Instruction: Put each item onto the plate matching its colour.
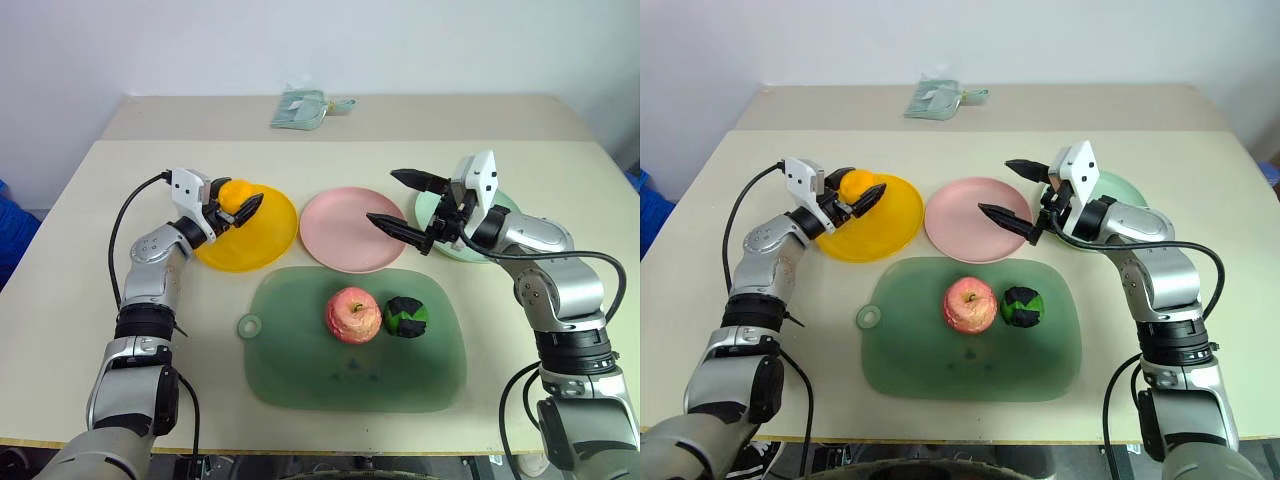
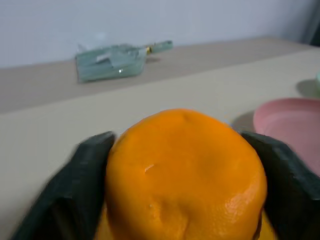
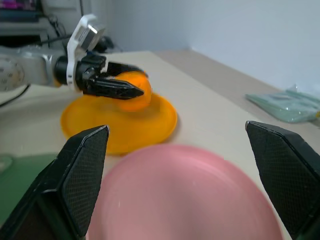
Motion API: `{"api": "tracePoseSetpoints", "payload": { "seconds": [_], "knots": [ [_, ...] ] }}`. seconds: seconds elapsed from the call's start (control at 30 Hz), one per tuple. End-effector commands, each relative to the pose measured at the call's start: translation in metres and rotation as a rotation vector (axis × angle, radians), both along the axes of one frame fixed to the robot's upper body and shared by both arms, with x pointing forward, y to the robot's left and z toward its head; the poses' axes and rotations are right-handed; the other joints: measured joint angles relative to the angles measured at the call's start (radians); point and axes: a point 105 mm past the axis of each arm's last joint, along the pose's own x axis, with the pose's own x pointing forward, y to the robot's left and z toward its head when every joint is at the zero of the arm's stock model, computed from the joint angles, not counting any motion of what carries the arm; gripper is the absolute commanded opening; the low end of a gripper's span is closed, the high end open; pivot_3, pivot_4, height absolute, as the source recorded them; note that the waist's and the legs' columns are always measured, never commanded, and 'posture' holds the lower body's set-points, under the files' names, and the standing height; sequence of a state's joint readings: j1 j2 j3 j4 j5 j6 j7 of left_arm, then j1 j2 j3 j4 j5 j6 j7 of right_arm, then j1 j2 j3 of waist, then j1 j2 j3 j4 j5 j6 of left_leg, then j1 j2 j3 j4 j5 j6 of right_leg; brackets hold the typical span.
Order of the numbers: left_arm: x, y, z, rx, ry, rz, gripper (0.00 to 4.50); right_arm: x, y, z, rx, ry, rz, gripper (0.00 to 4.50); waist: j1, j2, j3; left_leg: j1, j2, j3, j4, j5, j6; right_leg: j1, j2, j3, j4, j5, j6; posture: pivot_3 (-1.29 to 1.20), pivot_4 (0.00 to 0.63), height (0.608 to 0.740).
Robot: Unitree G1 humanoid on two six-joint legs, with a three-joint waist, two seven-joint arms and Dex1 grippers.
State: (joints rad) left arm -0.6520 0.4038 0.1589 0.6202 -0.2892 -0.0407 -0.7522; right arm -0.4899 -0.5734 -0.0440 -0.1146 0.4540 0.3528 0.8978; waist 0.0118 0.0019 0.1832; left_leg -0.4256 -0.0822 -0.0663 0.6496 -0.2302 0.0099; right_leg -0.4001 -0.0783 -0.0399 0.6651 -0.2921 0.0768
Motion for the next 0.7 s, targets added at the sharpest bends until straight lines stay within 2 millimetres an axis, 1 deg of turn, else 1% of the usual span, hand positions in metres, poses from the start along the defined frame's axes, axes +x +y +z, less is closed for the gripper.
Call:
{"api": "tracePoseSetpoints", "payload": {
  "seconds": [0.03, 0.07, 0.13, 0.2, 0.3, 0.37, 0.4, 0.43, 0.5, 0.53, 0.63, 0.7],
  "knots": [
    [-0.002, 0.01, 0.014, 0.061, -0.074, 0.023, 4.47, -0.004, -0.002, 0.014, 0.0, -0.068, 0.006, 4.5, -0.001, 0.0, 0.0, 0.0, 0.0, 0.0, 0.0, 0.0, 0.0, 0.0, 0.0, 0.0, 0.0, 0.0, 0.0, 0.0, 0.15, 0.738],
    [-0.004, 0.01, 0.015, 0.071, -0.081, 0.005, 4.47, -0.004, -0.002, 0.014, 0.0, -0.069, 0.006, 4.5, -0.002, 0.0, 0.0, 0.0, 0.0, 0.0, 0.0, 0.0, 0.0, 0.0, 0.0, 0.0, 0.0, 0.0, 0.0, 0.0, 0.15, 0.738],
    [-0.01, 0.007, 0.025, 0.062, -0.111, -0.054, 4.47, -0.004, -0.003, 0.015, 0.005, -0.067, 0.007, 4.5, -0.002, 0.0, 0.0, 0.0, 0.0, 0.0, 0.0, 0.0, 0.0, 0.0, 0.0, 0.0, 0.0, 0.0, 0.0, 0.0, 0.15, 0.738],
    [-0.019, 0.002, 0.035, 0.058, -0.132, -0.125, 4.47, -0.008, -0.005, 0.015, 0.006, -0.056, 0.038, 4.5, -0.002, 0.0, 0.0, 0.0, 0.0, 0.0, -0.001, 0.0, 0.0, -0.001, 0.0, 0.0, 0.0, 0.0, 0.0, 0.0, 0.15, 0.738],
    [-0.045, -0.009, 0.045, 0.015, -0.098, -0.332, 4.47, -0.032, -0.007, 0.01, -0.039, 0.015, 0.179, 4.5, 0.001, 0.0, 0.0, 0.0, 0.0, 0.0, 0.0, 0.0, 0.0, 0.0, 0.0, 0.0, 0.0, 0.0, 0.0, 0.0, 0.15, 0.738],
    [-0.069, -0.016, 0.054, -0.003, -0.092, -0.49, 4.47, -0.033, -0.011, 0.009, -0.061, 0.02, 0.179, 4.5, -0.002, 0.0, 0.0, 0.0, 0.0, 0.0, 0.0, 0.0, 0.001, 0.001, -0.001, 0.001, -0.002, 0.0, 0.0, 0.0, 0.15, 0.738],
    [-0.079, -0.019, 0.056, -0.011, -0.071, -0.552, 4.47, -0.032, -0.012, 0.009, -0.065, 0.026, 0.174, 4.5, -0.006, 0.0, 0.0, 0.0, 0.0, 0.0, 0.0, -0.001, 0.001, 0.001, -0.001, 0.001, -0.002, 0.0, 0.0, 0.0, 0.15, 0.738],
    [-0.084, -0.021, 0.058, 0.006, -0.075, -0.58, 4.47, -0.034, -0.013, 0.008, -0.082, 0.031, 0.188, 4.5, -0.007, 0.0, 0.0, 0.0, 0.0, 0.0, 0.0, -0.001, 0.001, 0.001, -0.001, 0.001, -0.002, 0.0, 0.0, 0.0, 0.15, 0.738],
    [-0.093, -0.023, 0.058, 0.013, -0.051, -0.626, 4.47, -0.04, -0.01, 0.008, -0.099, 0.032, 0.218, 4.5, -0.007, 0.0, 0.0, 0.001, 0.001, 0.0, 0.0, -0.002, 0.004, 0.001, -0.001, 0.001, -0.001, 0.0, 0.0, 0.0, 0.15, 0.738],
    [-0.096, -0.023, 0.056, 0.041, -0.045, -0.631, 4.47, -0.042, -0.008, 0.009, -0.102, 0.033, 0.232, 4.5, -0.006, 0.0, 0.0, 0.001, 0.001, 0.0, -0.001, -0.003, 0.005, 0.001, -0.001, 0.001, -0.001, 0.0, 0.0, 0.0, 0.15, 0.738],
    [-0.106, -0.026, 0.041, 0.124, -0.001, -0.676, 4.47, -0.048, -0.003, 0.009, -0.122, 0.025, 0.259, 4.5, -0.008, 0.0, 0.0, 0.001, 0.001, 0.0, -0.001, -0.003, 0.005, 0.001, -0.001, 0.001, -0.001, 0.0, -0.001, 0.0, 0.15, 0.738],
    [-0.111, -0.029, 0.034, 0.14, 0.022, -0.702, 4.47, -0.048, -0.002, 0.007, -0.135, 0.025, 0.258, 4.5, -0.005, 0.0, 0.0, 0.001, 0.001, 0.0, -0.002, -0.003, 0.005, 0.0, -0.001, 0.001, -0.001, 0.0, -0.001, 0.0, 0.15, 0.738]
  ]
}}
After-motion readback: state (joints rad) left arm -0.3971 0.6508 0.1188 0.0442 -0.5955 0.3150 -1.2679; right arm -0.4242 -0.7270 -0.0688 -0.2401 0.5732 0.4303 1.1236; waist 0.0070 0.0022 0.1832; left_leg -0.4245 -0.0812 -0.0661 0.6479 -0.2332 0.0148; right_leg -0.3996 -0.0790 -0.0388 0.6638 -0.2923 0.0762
